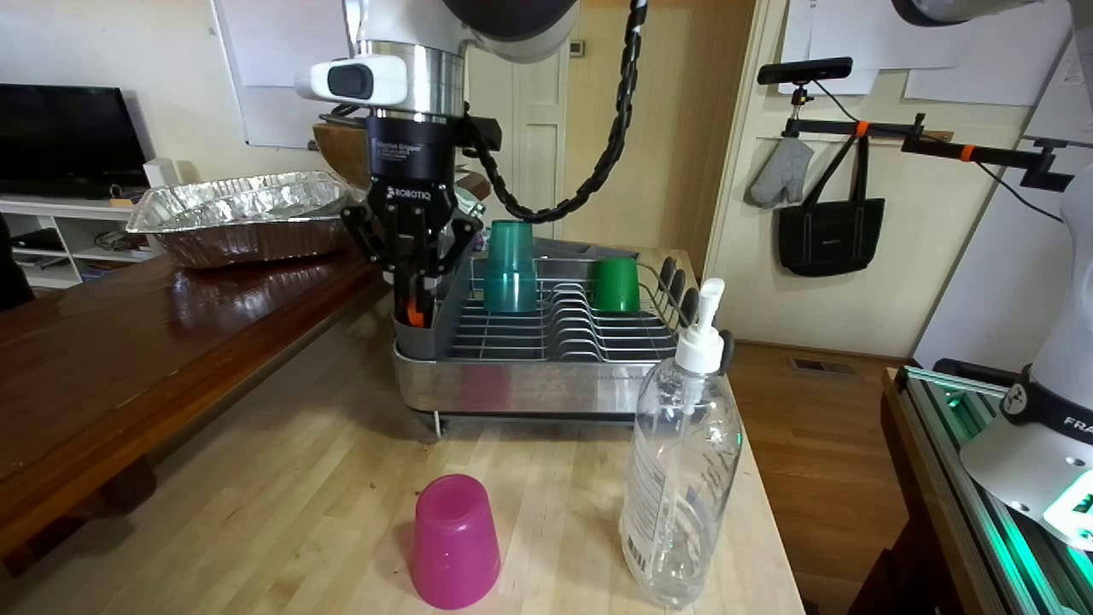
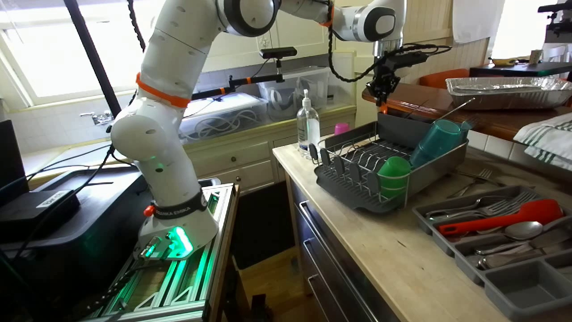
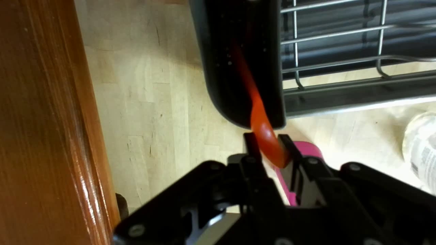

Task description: Put the orange spoon in the cutlery holder.

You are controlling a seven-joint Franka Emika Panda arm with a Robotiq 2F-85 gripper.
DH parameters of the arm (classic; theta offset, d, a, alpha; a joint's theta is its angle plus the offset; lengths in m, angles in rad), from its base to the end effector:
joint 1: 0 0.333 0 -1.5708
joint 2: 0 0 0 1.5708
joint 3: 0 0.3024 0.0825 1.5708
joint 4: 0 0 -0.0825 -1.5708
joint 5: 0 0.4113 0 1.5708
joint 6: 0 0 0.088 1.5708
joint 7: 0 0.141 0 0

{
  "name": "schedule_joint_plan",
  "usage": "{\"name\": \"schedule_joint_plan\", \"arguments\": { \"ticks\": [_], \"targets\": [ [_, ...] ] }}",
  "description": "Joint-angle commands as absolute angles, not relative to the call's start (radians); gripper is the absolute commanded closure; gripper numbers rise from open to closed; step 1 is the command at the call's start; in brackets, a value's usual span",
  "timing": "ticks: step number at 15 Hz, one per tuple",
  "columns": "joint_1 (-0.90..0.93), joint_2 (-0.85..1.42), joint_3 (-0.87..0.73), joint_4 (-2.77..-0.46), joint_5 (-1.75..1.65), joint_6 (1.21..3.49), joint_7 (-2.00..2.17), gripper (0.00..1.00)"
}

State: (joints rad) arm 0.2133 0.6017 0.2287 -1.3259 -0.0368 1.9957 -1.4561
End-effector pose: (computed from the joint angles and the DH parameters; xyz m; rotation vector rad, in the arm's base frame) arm 0.6925 0.2900 0.3433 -1.8410 -2.4883 -0.1822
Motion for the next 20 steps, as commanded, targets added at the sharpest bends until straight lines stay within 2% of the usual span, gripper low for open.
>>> {"name": "schedule_joint_plan", "arguments": {
  "ticks": [1,2,4,12,20],
  "targets": [
    [0.209,0.581,0.216,-1.3,-0.058,1.958,-1.433,0.97],
    [0.208,0.555,0.209,-1.302,-0.062,1.956,-1.419,0.96],
    [0.201,0.504,0.195,-1.311,-0.07,1.966,-1.395,0.99],
    [0.078,0.226,0.162,-1.481,0.096,2.035,-1.295,0.98],
    [0.038,0.091,0.028,-1.718,-0.24,2.047,-1.023,0.98]
  ]
}}
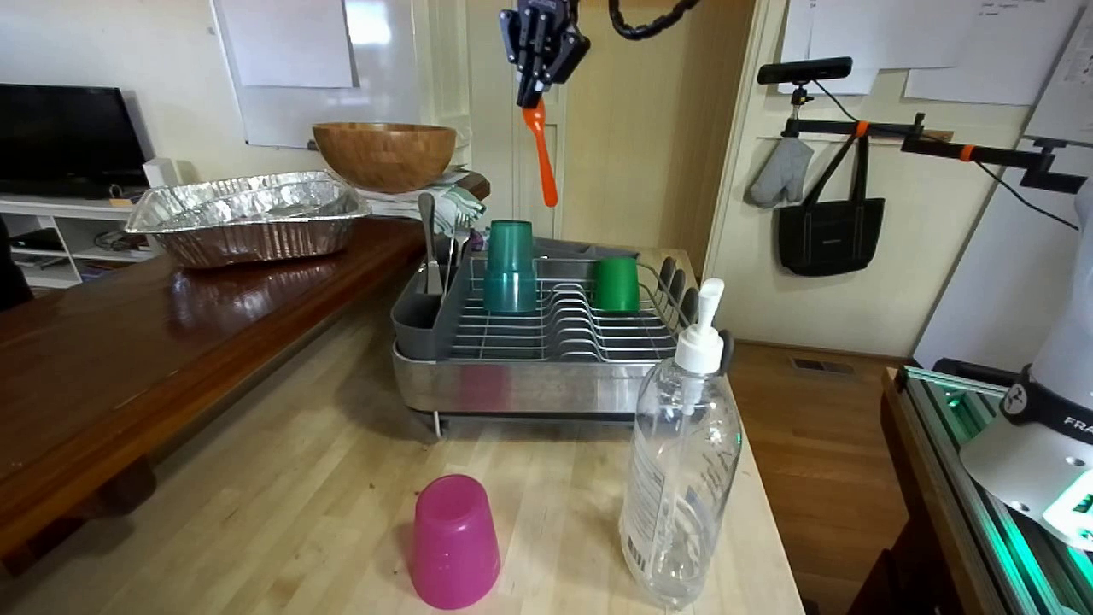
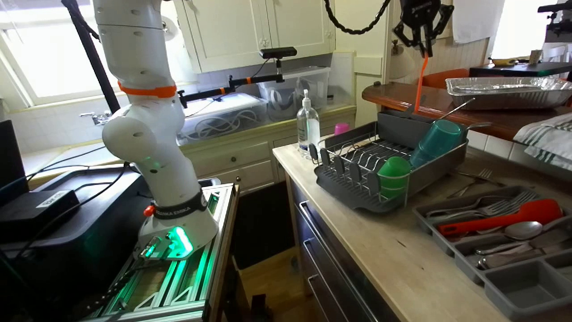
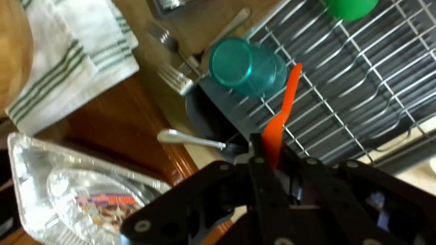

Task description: Put the orange spoon in the cutlery holder.

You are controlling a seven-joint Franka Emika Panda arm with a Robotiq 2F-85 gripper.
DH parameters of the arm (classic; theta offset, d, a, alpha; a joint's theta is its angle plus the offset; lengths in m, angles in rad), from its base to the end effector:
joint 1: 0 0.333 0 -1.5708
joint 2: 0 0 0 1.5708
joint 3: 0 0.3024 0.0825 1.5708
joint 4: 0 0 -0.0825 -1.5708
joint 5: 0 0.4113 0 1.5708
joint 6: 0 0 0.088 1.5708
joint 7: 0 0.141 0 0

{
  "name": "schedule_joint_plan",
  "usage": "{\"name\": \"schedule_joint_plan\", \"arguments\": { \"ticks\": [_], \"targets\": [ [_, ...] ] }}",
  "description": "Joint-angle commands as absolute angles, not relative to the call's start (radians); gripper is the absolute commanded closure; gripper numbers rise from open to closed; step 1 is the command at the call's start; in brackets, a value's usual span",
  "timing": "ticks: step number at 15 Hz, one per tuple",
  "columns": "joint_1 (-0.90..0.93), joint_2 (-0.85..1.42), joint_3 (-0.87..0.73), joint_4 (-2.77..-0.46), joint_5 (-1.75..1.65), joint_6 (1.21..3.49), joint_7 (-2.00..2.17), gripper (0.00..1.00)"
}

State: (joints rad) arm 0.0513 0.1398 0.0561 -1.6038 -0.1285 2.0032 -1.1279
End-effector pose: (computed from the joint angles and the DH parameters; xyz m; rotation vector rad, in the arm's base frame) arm 0.6621 0.0578 0.5186 2.3358 1.7253 0.2487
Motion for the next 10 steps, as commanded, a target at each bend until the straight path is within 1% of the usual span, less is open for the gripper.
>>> {"name": "schedule_joint_plan", "arguments": {
  "ticks": [1,4,8,9,10],
  "targets": [
    [0.033,0.098,0.017,-1.727,-0.281,2.05,-0.977,0.98],
    [0.02,0.151,-0.011,-1.72,-0.397,2.052,-0.823,0.98],
    [0.009,0.271,-0.044,-1.636,-0.507,1.955,-0.656,0.98],
    [0.005,0.311,-0.049,-1.599,-0.502,1.911,-0.639,0.98],
    [-0.013,0.347,-0.035,-1.563,-0.405,1.862,-0.684,0.98]
  ]
}}
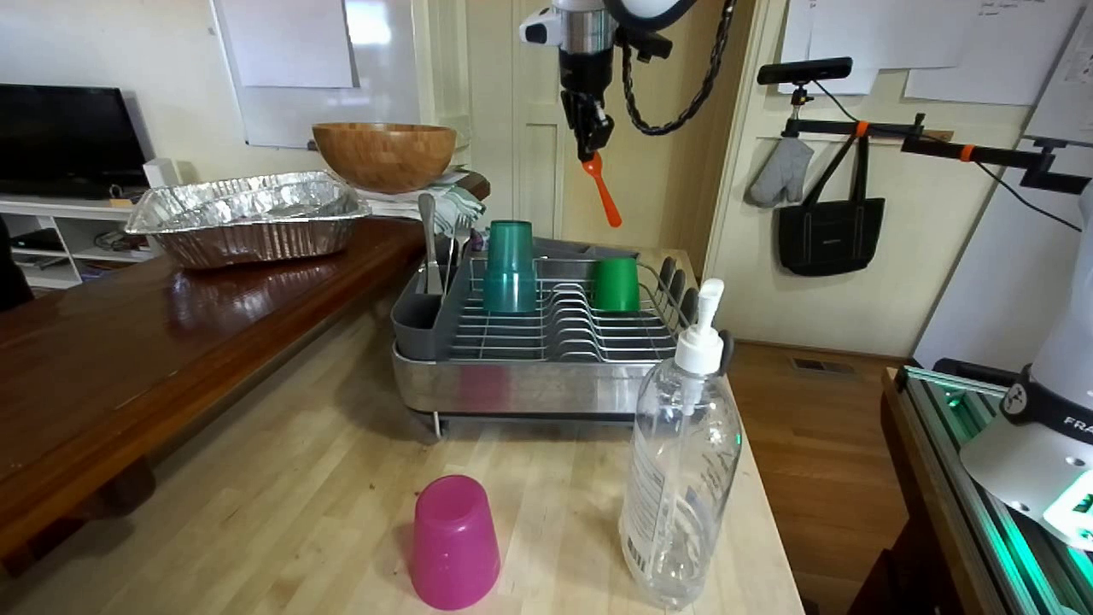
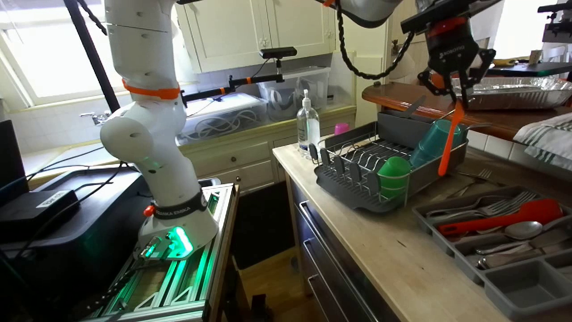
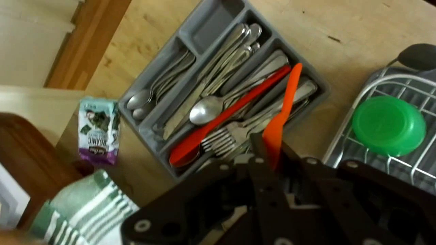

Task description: Put the orange spoon in the cutlery holder.

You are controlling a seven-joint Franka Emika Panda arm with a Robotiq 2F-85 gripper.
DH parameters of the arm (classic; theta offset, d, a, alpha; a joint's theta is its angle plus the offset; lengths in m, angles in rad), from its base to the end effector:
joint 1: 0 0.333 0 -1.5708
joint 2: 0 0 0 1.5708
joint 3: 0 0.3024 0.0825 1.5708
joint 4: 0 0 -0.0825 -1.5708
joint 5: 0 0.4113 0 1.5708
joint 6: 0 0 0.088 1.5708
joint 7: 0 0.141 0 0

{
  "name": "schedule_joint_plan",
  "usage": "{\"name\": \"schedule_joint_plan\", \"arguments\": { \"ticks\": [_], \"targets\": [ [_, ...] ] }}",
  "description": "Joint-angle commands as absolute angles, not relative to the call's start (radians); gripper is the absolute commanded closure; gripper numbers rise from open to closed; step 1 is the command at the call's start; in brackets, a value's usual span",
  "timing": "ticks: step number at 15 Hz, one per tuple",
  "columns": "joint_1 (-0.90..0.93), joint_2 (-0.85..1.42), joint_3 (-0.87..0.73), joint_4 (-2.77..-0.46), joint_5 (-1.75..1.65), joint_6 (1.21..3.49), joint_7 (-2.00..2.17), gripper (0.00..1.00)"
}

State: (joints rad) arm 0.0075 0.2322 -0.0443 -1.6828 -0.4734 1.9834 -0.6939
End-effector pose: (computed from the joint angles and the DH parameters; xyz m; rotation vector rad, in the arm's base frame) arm 0.6639 -0.0656 0.4228 2.4624 1.0947 -0.1349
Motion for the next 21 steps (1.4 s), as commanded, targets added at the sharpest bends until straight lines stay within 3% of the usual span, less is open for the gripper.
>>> {"name": "schedule_joint_plan", "arguments": {
  "ticks": [1,3,4,12,21],
  "targets": [
    [-0.01,0.263,-0.033,-1.66,-0.461,1.946,-0.684,0.9],
    [-0.018,0.317,-0.032,-1.616,-0.436,1.91,-0.684,0.9],
    [-0.018,0.331,-0.032,-1.602,-0.432,1.905,-0.684,0.98],
    [-0.049,0.461,-0.028,-1.452,-0.312,1.844,-0.615,0.98],
    [-0.069,0.716,-0.138,-1.13,-0.485,1.644,-0.485,0.98]
  ]
}}
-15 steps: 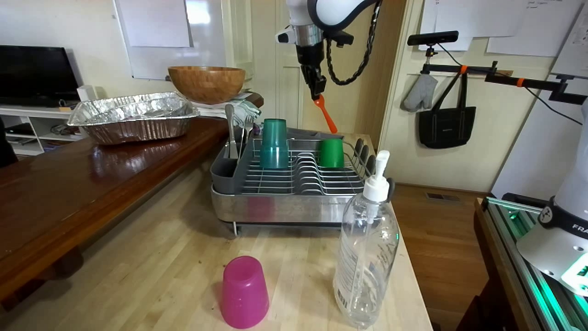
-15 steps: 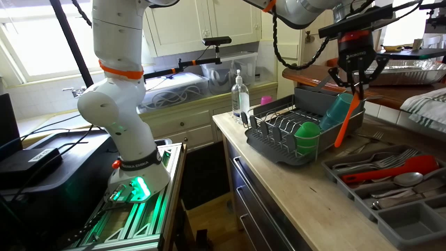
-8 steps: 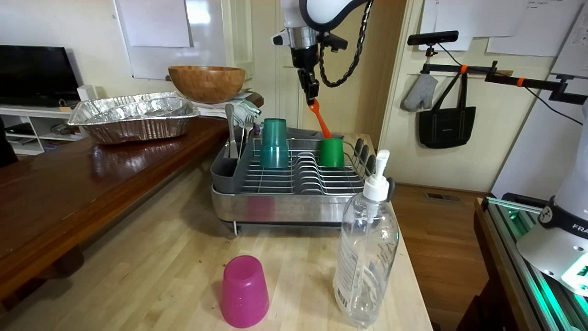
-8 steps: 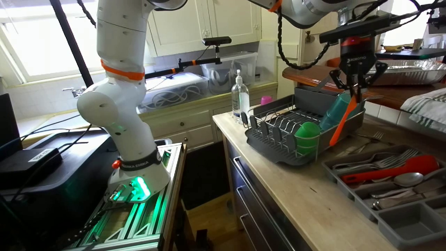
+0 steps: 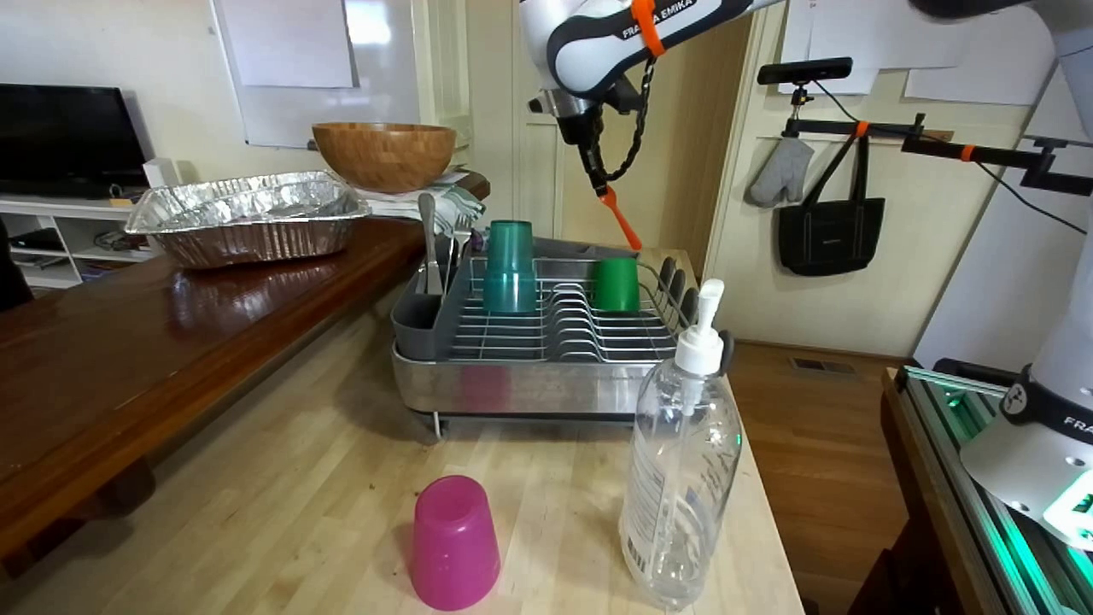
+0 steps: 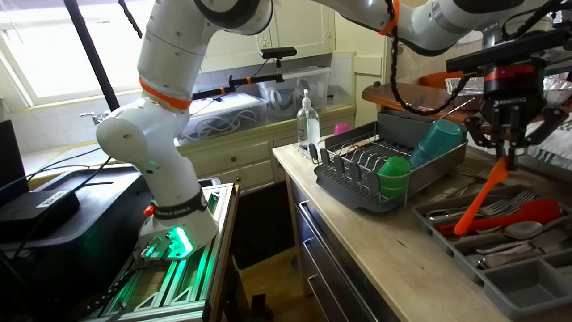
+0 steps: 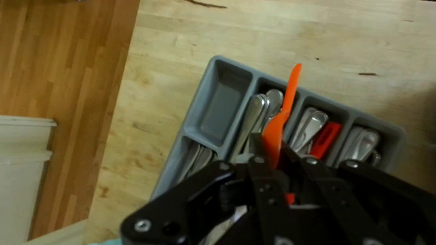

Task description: Put the orange spoon in the cutlery holder.

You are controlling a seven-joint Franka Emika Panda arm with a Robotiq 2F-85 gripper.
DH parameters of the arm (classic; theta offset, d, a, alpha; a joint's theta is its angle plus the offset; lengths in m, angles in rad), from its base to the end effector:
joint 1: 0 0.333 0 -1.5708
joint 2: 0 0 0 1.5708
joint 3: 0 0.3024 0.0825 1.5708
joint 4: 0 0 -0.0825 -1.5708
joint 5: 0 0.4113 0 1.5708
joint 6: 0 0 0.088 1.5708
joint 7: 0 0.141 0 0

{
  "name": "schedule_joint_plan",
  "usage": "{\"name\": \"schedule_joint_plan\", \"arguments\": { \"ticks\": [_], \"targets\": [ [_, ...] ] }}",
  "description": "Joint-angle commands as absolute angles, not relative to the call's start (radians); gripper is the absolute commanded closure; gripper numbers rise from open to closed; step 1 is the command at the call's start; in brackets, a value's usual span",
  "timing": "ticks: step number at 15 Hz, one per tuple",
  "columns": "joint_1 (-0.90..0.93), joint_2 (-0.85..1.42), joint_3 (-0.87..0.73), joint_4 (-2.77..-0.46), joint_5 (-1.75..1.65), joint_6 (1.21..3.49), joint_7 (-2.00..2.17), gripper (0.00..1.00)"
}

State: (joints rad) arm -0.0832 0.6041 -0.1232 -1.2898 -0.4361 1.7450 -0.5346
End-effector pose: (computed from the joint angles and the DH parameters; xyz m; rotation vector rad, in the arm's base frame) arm 0.7038 -0.1838 0.3473 2.6306 0.6077 -0.4294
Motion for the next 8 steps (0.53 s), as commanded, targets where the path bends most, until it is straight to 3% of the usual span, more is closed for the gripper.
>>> {"name": "schedule_joint_plan", "arguments": {
  "ticks": [1,8],
  "targets": [
    [-0.068,0.741,-0.139,-1.095,-0.491,1.625,-0.473,0.98],
    [-0.072,0.861,-0.129,-0.96,-0.462,1.617,-0.412,0.98]
  ]
}}
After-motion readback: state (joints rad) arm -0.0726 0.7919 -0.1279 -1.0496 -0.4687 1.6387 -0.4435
